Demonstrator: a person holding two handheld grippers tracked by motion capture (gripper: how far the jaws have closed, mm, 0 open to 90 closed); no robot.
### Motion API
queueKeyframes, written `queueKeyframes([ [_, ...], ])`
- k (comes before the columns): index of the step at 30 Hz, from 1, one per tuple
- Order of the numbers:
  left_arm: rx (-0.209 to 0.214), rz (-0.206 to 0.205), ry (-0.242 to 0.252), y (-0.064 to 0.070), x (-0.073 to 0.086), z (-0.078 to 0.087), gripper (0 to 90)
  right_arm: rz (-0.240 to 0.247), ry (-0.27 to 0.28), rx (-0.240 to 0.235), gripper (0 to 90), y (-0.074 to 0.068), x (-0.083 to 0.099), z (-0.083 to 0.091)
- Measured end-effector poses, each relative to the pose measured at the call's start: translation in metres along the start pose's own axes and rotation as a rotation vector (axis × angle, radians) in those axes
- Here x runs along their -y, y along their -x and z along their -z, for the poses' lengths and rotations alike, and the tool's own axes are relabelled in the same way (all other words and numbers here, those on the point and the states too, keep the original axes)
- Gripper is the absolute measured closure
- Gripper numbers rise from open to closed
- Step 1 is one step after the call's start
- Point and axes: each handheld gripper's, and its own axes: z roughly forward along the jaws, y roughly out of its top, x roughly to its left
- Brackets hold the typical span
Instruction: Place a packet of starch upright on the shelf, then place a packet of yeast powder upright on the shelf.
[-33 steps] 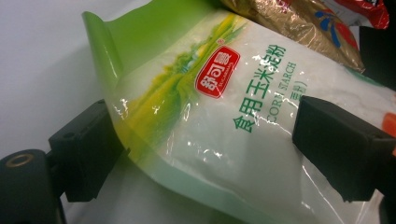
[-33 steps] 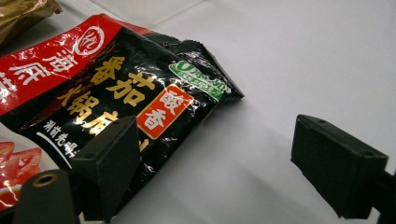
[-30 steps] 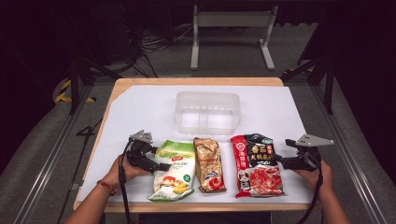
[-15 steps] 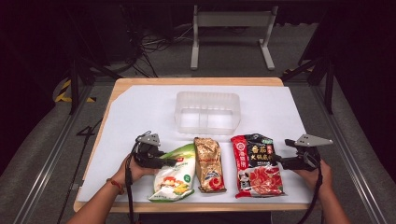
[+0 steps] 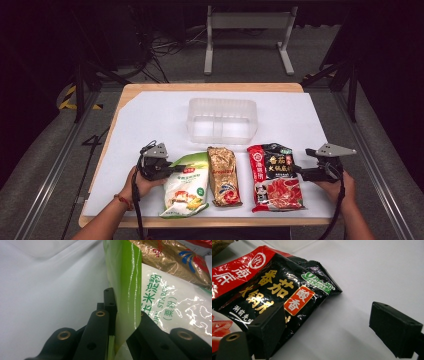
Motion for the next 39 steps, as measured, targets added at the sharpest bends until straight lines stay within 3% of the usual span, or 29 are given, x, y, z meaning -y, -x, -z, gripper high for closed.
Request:
queueKeyframes([
  [12,-0.008,-0.022,0.089,0.011,-0.007,0.020,90.0,-0.012,0.005,0.010,14.2,0.001,0.001,0.001],
  [16,-0.015,-0.026,0.133,0.015,-0.011,0.028,90.0,-0.015,0.010,0.011,14.2,0.001,0.001,0.002],
  [20,-0.015,-0.019,0.208,0.018,-0.017,0.041,90.0,-0.014,0.012,0.011,14.5,0.001,0.001,0.002],
  [23,-0.009,-0.011,0.230,0.018,-0.018,0.045,90.0,-0.018,0.010,0.009,14.6,0.001,0.001,0.001],
  [26,-0.017,-0.033,0.272,0.026,-0.024,0.054,90.0,-0.022,0.017,0.008,14.5,0.002,0.001,0.002],
  [29,-0.027,-0.055,0.293,0.030,-0.030,0.058,90.0,-0.022,0.019,0.014,14.2,0.001,0.002,0.003],
  [39,-0.064,-0.042,0.345,0.033,-0.043,0.068,90.0,-0.027,0.031,0.021,14.2,0.001,0.003,0.005],
])
